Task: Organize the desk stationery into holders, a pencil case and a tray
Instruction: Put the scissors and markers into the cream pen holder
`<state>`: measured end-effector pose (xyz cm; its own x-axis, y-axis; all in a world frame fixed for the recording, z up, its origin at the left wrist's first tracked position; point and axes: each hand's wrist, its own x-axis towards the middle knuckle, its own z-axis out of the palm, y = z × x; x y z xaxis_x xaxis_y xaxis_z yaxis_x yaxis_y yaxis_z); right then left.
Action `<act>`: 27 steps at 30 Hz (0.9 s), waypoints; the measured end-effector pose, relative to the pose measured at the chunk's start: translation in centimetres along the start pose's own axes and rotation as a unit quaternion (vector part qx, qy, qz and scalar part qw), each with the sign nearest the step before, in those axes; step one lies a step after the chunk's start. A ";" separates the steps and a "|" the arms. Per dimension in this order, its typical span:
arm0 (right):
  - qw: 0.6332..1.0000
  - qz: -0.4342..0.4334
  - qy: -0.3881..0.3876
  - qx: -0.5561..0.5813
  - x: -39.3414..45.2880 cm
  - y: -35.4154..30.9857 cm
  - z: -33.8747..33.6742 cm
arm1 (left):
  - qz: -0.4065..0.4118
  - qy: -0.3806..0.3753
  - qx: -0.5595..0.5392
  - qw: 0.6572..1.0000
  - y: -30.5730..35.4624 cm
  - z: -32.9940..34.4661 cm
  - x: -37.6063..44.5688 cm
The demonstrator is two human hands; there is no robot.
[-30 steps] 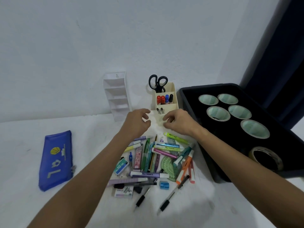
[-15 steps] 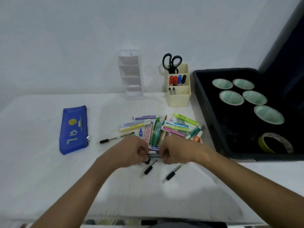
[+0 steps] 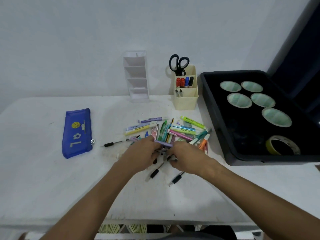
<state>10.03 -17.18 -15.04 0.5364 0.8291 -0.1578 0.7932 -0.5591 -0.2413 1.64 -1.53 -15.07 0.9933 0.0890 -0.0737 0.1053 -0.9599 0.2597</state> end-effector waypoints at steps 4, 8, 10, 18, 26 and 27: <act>0.999 0.005 0.018 -0.034 0.0 -0.3 -0.1 | -0.027 0.031 0.019 0.999 -0.2 -0.5 0.7; 0.997 0.028 0.047 -0.047 0.2 -0.4 -0.2 | -0.039 0.062 0.015 0.997 -0.5 -0.9 1.0; 0.998 0.013 0.049 -0.037 0.3 -0.2 -0.3 | -0.038 0.076 0.011 0.996 -0.6 -1.0 1.2; 0.996 -0.063 0.015 0.069 0.9 1.9 -3.3 | -0.018 0.125 -0.046 0.991 -0.4 -2.6 2.4; 0.955 -0.018 0.200 0.219 1.4 5.1 -11.5 | 0.038 0.251 -0.130 0.959 2.4 -8.7 6.1; 0.944 -0.010 0.234 0.234 1.4 5.7 -12.4 | 0.052 0.264 -0.159 0.950 3.2 -9.8 6.5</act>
<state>18.90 -19.29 -4.76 0.6786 0.6854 0.2641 0.6483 -0.3900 -0.6539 8.94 -1.38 -5.31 0.8754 0.2004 0.4398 -0.0688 -0.8490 0.5239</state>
